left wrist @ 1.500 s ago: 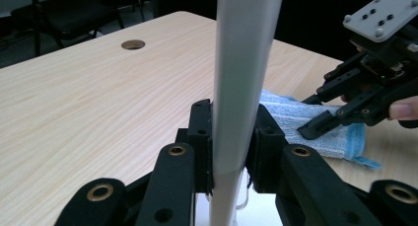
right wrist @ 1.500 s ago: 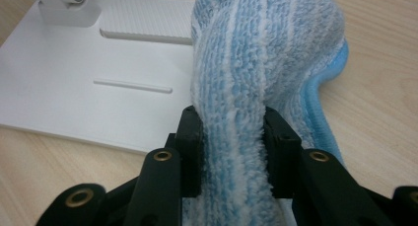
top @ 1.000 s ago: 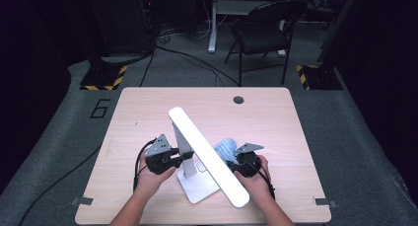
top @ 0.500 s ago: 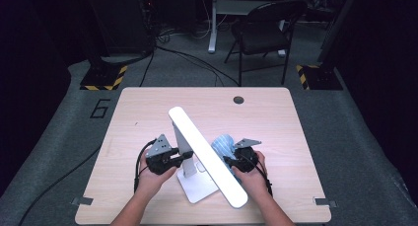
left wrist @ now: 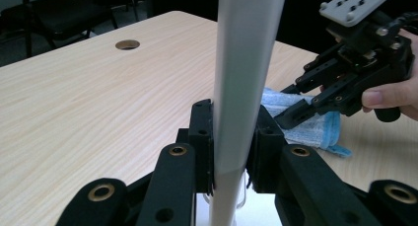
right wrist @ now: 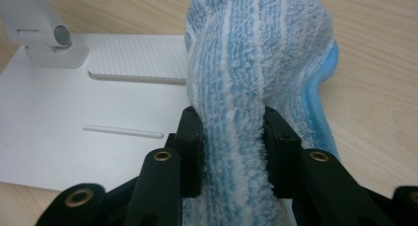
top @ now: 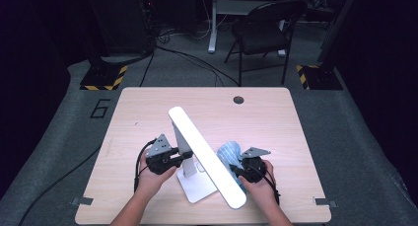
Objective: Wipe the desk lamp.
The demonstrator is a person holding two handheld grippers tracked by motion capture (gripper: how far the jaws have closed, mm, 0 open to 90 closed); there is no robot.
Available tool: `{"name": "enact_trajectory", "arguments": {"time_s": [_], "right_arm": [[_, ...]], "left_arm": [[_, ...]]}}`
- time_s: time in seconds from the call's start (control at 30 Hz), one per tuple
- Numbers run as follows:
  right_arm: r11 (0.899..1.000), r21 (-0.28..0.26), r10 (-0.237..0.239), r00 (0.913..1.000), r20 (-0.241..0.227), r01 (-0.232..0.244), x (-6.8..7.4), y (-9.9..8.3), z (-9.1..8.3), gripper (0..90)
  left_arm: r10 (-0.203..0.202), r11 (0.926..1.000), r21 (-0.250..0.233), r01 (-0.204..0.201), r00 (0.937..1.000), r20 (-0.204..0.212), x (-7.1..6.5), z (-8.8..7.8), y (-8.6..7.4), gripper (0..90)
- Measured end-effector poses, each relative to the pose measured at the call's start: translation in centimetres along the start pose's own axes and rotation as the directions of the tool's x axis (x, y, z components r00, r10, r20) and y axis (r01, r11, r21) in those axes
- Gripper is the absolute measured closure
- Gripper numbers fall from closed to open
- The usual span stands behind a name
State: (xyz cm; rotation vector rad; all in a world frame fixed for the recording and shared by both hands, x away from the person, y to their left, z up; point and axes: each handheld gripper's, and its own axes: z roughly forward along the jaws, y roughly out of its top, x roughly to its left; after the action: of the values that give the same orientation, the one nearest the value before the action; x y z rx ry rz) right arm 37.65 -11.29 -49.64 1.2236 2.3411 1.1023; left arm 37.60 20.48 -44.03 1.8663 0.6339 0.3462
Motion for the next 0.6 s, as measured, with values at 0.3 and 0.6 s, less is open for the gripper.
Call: {"name": "enact_trajectory", "arguments": {"time_s": [0.3, 0.6], "right_arm": [[0.998, -0.058, 0.022, 0.9996, 0.014, -0.021, -0.5, -0.6, -1.4, 65.0], [0.996, -0.083, 0.036, 0.9987, 0.035, -0.033, -1.1, -0.9, -1.9, 64.5]], "left_arm": [[-0.008, 1.0, 0.0, 0.008, 0.9998, -0.016, -0.2, 0.9, 0.4, 75.9], [-0.013, 0.9999, -0.001, 0.013, 0.9994, -0.032, 0.3, 2.2, 1.0, 75.9]]}}
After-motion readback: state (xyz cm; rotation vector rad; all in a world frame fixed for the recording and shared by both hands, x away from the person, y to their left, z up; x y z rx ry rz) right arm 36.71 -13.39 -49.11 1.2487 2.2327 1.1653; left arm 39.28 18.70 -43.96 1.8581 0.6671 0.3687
